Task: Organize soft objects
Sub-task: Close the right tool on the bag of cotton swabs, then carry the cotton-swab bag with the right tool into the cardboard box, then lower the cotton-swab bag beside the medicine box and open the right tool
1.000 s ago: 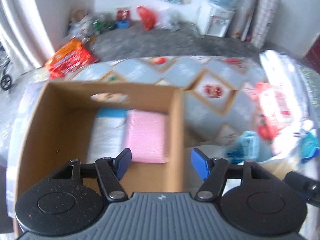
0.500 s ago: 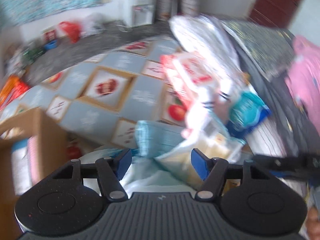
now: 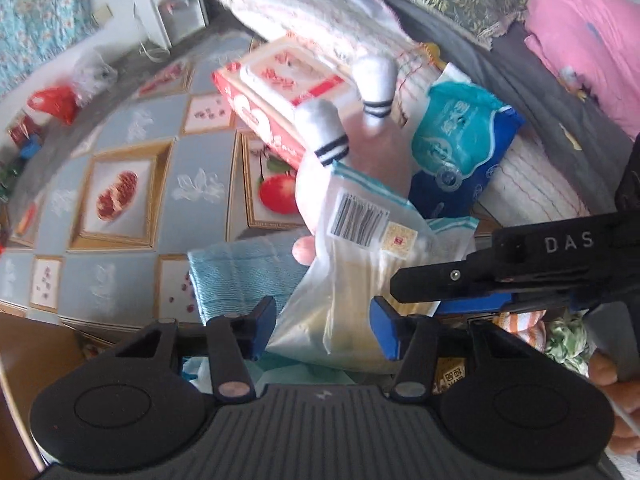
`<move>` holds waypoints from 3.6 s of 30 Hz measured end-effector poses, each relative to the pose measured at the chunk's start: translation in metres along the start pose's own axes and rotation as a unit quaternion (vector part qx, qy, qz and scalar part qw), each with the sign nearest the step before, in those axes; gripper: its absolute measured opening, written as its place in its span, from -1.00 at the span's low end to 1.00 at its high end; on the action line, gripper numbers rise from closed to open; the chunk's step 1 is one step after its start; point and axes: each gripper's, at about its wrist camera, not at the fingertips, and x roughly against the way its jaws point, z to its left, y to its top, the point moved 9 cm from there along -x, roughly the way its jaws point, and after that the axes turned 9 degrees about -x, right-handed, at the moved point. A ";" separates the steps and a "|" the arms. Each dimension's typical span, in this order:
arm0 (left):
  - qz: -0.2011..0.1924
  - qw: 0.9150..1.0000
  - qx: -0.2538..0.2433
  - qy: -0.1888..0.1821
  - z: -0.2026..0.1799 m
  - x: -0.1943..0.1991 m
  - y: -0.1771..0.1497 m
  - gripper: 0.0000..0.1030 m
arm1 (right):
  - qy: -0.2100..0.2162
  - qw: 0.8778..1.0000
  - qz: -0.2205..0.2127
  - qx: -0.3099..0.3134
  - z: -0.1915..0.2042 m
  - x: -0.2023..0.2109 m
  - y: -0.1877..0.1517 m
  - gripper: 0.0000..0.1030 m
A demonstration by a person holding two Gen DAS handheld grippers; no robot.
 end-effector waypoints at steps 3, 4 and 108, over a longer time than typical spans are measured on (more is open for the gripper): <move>0.000 1.000 0.002 -0.010 0.002 -0.004 0.003 0.10 | 0.003 1.000 0.002 -0.008 -0.003 -0.004 0.004 0.15; 0.000 1.000 0.002 -0.013 0.003 -0.004 0.003 0.10 | 0.006 1.000 0.002 -0.011 -0.004 -0.005 0.005 0.15; 0.085 0.936 0.341 0.030 0.292 0.063 -0.332 -0.25 | -0.101 0.958 0.145 0.228 0.205 -0.282 -0.295 -0.52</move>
